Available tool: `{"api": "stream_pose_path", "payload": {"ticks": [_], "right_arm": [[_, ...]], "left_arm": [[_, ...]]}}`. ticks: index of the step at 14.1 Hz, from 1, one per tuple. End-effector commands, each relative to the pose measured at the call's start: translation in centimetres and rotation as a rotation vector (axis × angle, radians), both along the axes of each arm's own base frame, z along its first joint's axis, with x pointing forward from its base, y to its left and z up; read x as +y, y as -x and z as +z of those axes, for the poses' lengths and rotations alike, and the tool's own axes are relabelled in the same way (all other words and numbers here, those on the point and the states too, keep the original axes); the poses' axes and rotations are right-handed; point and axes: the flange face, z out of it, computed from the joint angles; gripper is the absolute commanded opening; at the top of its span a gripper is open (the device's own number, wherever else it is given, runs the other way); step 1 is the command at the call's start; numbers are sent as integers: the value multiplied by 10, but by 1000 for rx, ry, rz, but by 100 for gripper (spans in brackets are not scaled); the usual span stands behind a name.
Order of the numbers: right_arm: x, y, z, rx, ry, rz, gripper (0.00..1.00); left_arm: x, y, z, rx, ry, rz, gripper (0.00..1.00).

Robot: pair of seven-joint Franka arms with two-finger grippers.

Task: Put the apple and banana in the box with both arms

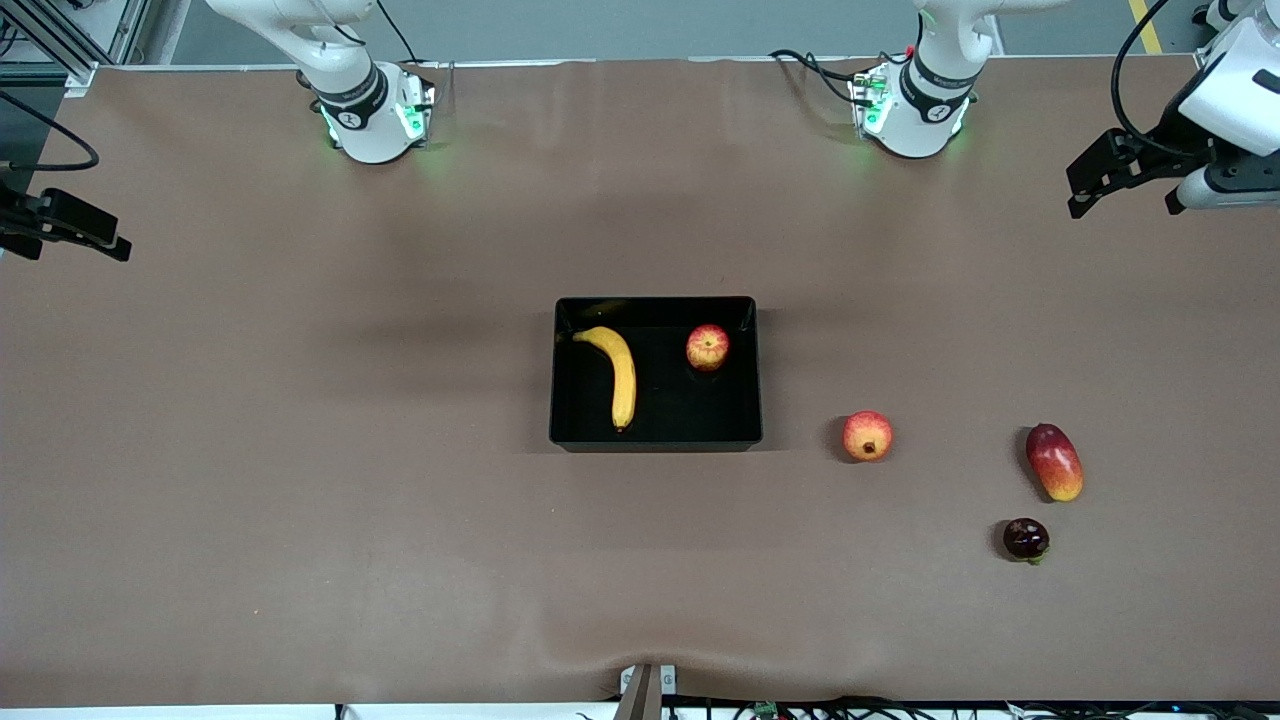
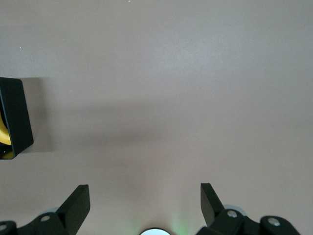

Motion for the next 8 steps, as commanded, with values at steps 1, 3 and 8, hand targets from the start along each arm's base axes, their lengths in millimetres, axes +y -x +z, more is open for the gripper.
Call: {"api": "stream_pose_path", "payload": {"ticks": [1, 3, 8], "right_arm": [[-1, 6, 6, 23, -12, 3, 100], [0, 7, 6, 24, -13, 6, 100], [1, 7, 6, 26, -13, 7, 100]], "left_arm": [[1, -3, 6, -9, 30, 1, 100], [1, -5, 3, -1, 33, 12, 100], [8, -12, 0, 17, 35, 30, 100]]}}
